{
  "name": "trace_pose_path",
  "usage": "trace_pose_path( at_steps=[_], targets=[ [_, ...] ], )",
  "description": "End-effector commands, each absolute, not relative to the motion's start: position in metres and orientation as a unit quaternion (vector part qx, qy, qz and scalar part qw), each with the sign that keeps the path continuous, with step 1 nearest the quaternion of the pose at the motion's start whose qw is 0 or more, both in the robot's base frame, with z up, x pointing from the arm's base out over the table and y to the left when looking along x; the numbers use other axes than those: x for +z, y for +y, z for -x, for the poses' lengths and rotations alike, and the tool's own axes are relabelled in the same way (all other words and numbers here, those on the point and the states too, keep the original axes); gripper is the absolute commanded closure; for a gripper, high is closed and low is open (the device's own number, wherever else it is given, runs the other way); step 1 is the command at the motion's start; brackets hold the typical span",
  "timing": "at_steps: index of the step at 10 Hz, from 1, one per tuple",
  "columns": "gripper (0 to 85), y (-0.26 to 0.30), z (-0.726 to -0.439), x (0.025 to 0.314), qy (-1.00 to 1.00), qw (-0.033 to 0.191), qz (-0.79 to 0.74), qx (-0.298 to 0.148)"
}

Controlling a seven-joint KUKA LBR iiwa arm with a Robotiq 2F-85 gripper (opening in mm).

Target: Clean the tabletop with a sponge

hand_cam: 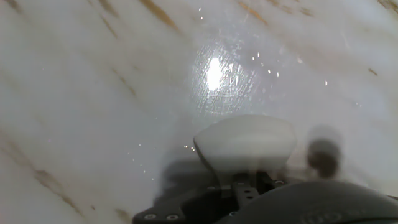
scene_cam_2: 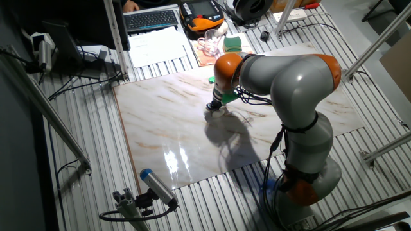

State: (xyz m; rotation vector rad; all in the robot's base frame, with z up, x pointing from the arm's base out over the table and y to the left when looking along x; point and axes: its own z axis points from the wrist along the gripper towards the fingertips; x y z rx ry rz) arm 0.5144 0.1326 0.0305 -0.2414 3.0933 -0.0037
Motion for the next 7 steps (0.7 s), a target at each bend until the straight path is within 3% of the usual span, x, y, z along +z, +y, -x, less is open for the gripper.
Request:
trace_pose_path(
  at_steps=[1, 4, 7],
  targets=[
    [85.0, 0.134, -0.515, 0.033, 0.997, 0.019, 0.077, 0.000],
    [85.0, 0.148, -0.511, 0.037, 0.998, 0.012, 0.064, 0.000],
    [85.0, 0.166, -0.512, 0.022, 0.999, 0.019, 0.049, -0.001]
  ],
)
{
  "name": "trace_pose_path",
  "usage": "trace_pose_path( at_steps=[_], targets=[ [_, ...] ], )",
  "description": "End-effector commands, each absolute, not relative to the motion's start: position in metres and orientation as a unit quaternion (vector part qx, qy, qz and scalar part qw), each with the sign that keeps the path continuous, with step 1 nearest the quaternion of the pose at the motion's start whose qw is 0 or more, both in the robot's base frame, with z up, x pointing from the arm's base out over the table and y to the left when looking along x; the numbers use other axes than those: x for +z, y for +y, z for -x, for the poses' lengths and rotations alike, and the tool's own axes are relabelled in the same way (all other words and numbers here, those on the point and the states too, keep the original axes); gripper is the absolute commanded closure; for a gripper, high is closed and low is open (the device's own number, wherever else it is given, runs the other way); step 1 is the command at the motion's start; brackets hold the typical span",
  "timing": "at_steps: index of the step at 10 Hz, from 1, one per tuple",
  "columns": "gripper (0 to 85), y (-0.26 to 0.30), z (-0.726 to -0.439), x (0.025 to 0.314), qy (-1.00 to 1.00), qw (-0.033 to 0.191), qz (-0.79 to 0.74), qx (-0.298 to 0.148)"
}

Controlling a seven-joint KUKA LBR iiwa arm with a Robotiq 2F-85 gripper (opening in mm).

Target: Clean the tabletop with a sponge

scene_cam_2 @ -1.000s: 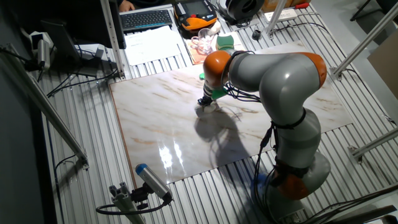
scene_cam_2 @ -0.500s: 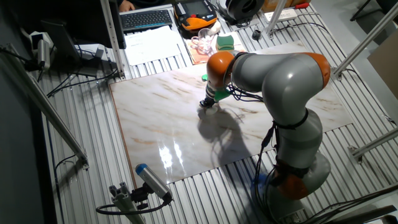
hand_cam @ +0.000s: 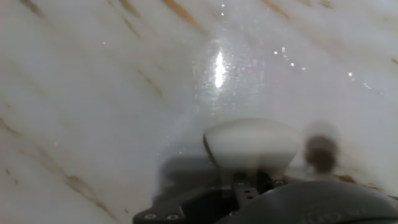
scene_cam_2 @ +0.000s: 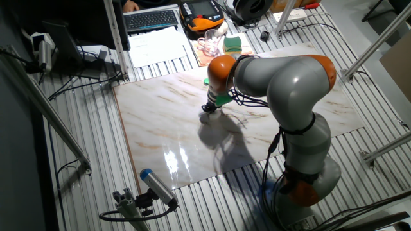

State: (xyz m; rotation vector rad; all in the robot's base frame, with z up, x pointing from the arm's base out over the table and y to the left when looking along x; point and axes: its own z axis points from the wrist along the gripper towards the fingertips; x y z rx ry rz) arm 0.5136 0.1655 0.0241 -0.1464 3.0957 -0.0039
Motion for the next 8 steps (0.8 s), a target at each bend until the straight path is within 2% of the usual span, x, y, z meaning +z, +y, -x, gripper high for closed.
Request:
trace_pose_path(
  at_steps=[1, 8],
  targets=[
    [85.0, 0.171, -0.514, 0.021, 0.999, 0.020, 0.045, -0.001],
    [85.0, 0.183, -0.532, 0.025, 0.999, 0.015, 0.036, -0.002]
  ],
)
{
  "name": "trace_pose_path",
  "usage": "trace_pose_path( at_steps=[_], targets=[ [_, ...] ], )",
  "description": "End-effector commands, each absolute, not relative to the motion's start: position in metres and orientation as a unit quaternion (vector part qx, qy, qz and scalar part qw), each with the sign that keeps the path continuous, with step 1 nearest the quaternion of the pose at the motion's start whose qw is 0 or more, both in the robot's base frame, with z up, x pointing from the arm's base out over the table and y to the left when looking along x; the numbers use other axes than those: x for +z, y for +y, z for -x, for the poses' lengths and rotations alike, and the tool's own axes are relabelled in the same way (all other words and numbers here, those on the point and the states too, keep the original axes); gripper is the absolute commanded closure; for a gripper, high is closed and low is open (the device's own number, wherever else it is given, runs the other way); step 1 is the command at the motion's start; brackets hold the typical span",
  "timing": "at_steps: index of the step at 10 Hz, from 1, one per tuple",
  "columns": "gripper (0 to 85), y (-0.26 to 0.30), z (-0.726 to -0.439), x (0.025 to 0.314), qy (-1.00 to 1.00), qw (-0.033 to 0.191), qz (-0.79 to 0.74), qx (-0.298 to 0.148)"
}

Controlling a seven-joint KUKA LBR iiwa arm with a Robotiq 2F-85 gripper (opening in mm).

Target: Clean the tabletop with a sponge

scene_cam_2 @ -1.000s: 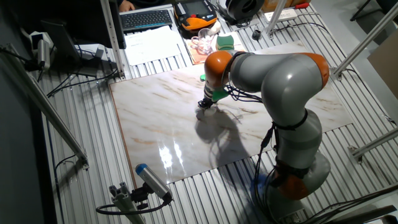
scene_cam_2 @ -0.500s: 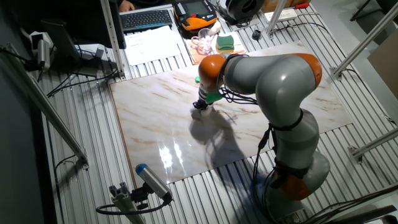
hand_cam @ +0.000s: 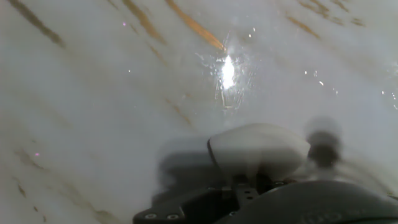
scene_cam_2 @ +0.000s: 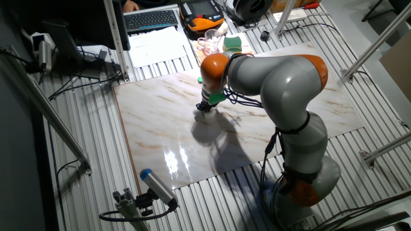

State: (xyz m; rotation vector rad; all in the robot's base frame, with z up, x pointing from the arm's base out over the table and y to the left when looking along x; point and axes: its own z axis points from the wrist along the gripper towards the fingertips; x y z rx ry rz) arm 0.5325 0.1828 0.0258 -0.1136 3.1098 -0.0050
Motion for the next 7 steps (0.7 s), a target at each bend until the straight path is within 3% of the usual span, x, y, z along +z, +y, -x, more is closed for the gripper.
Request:
trace_pose_path(
  at_steps=[1, 7],
  targets=[
    [85.0, 0.183, -0.536, 0.026, 0.999, 0.013, 0.036, -0.001],
    [85.0, 0.187, -0.549, 0.029, 0.999, 0.009, 0.034, -0.003]
  ],
)
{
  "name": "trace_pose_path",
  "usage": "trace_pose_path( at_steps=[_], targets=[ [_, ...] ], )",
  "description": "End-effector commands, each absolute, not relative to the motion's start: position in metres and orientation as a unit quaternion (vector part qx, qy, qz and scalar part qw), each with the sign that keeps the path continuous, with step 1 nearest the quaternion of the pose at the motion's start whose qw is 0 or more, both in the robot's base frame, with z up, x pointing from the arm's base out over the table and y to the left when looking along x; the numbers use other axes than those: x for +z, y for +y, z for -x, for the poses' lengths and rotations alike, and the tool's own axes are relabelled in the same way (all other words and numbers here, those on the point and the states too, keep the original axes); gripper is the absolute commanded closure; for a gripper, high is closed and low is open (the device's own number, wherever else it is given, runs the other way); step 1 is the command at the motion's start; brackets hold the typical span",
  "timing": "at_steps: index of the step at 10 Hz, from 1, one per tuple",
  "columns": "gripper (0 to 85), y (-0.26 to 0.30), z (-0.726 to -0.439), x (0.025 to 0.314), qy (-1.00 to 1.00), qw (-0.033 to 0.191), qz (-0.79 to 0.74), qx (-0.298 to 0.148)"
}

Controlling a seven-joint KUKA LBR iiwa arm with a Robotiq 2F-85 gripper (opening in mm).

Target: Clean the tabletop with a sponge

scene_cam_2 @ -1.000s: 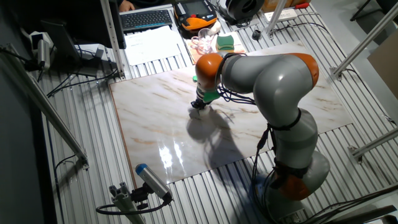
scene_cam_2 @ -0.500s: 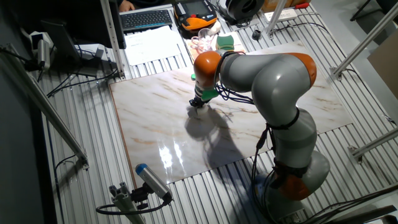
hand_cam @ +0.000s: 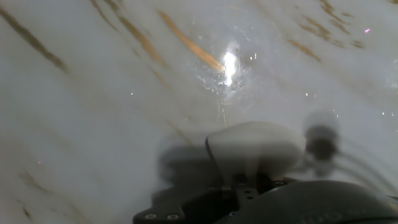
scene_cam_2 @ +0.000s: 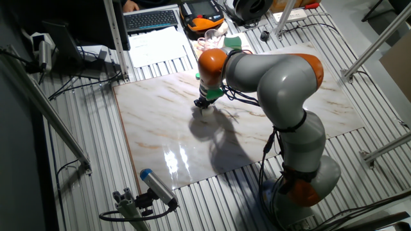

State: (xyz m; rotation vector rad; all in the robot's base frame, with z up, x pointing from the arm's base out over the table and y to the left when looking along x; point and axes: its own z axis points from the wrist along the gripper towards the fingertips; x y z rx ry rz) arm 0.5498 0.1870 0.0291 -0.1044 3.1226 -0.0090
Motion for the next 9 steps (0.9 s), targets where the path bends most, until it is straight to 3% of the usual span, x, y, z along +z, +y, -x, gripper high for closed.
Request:
trace_pose_path(
  at_steps=[1, 9],
  targets=[
    [85.0, 0.188, -0.551, 0.029, 0.999, 0.009, 0.033, -0.004],
    [85.0, 0.198, -0.570, 0.035, 1.000, 0.005, 0.018, 0.000]
  ],
)
